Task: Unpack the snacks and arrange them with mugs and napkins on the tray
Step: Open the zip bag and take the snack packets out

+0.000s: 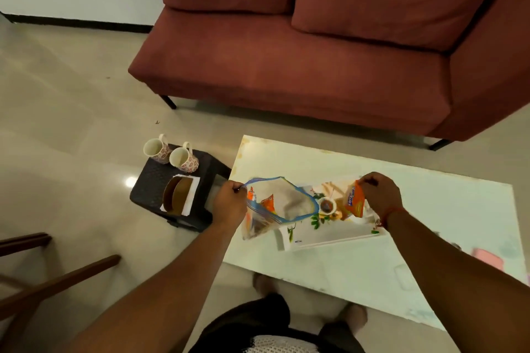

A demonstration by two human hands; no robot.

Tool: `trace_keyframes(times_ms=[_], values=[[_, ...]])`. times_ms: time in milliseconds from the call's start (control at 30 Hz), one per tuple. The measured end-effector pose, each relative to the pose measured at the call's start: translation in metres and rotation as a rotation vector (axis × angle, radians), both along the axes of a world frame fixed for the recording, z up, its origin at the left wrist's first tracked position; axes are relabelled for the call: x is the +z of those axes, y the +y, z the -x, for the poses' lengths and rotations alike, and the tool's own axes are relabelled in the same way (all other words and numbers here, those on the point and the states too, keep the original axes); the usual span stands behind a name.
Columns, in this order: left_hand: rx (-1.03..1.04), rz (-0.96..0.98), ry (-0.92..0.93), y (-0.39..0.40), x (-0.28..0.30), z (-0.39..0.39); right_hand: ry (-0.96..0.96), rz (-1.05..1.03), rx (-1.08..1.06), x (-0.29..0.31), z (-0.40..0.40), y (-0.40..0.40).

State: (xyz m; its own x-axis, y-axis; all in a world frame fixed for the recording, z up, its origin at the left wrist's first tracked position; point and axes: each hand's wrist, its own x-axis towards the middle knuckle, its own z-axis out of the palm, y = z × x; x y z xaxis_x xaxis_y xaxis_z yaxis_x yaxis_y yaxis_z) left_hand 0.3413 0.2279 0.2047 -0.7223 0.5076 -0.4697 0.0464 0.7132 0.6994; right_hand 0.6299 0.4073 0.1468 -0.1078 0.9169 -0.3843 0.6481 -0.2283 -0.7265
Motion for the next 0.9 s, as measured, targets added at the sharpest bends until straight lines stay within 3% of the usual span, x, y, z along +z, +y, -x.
trace_keyframes(times_ms=[167, 367, 600, 800, 900], values=[[-0.046, 0.044, 0.074, -0.021, -0.01, 0.019, -0.216, 0.133, 0.162, -0.058, 0.023, -0.02], [-0.053, 0.059, 0.066, -0.036, -0.021, 0.033, -0.184, 0.166, 0.16, -0.093, 0.043, -0.037], [-0.081, 0.069, 0.063, -0.027, -0.014, 0.005, -0.195, 0.371, 0.162, -0.096, 0.003, -0.081], [-0.114, 0.046, 0.087, -0.006, 0.003, -0.039, -0.015, 0.083, 0.061, -0.038, -0.018, -0.087], [-0.127, 0.019, 0.07, 0.006, 0.014, -0.067, 0.113, -0.083, 0.171, -0.001, -0.016, -0.085]])
